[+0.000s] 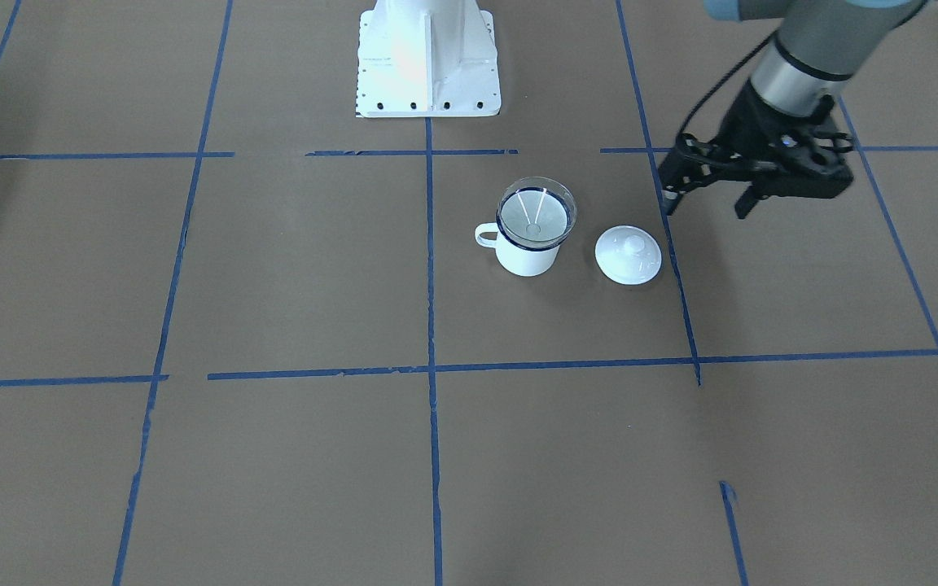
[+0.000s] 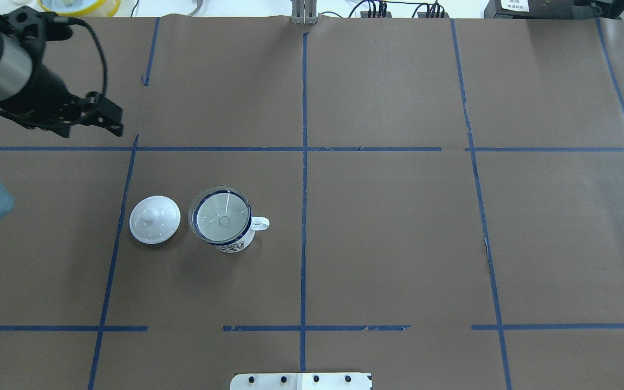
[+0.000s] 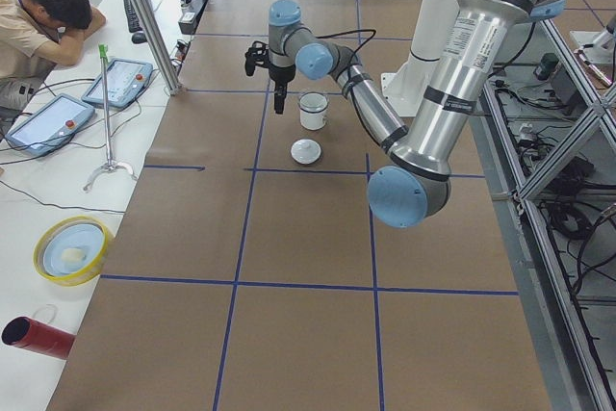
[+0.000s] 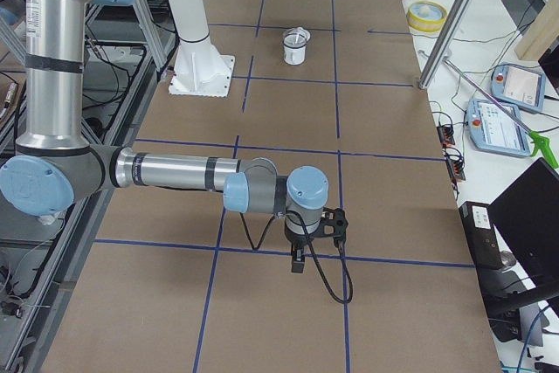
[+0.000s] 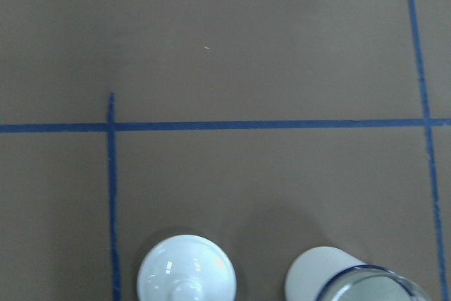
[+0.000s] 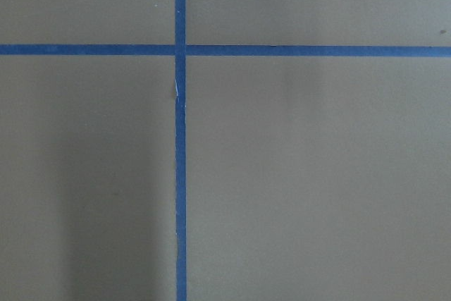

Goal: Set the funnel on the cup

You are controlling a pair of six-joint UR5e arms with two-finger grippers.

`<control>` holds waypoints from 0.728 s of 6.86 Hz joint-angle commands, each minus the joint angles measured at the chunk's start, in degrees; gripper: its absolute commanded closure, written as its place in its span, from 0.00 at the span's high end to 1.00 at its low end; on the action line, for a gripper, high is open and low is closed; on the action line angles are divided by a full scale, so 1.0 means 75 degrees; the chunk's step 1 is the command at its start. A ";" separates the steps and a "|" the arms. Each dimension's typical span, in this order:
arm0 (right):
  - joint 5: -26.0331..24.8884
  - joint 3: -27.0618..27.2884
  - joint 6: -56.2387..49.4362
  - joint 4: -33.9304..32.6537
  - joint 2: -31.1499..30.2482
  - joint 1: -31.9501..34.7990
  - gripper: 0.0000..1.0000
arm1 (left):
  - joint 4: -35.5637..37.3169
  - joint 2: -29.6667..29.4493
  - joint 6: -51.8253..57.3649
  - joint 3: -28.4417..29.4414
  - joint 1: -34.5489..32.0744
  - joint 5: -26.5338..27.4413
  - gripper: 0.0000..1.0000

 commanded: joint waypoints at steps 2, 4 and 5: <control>0.0000 0.0001 0.0000 0.0000 0.0001 0.0000 1.00 | -0.0138 0.1811 0.5048 0.1291 -0.2400 -0.1094 1.00; 0.0000 0.0001 0.0000 0.0000 0.0001 0.0000 1.00 | -0.0161 0.2759 0.6808 0.1952 -0.3528 -0.1106 1.00; 0.0000 -0.0011 0.0000 0.0000 0.0001 0.0000 1.00 | -0.0161 0.3147 0.7268 0.1977 -0.3962 -0.1118 1.00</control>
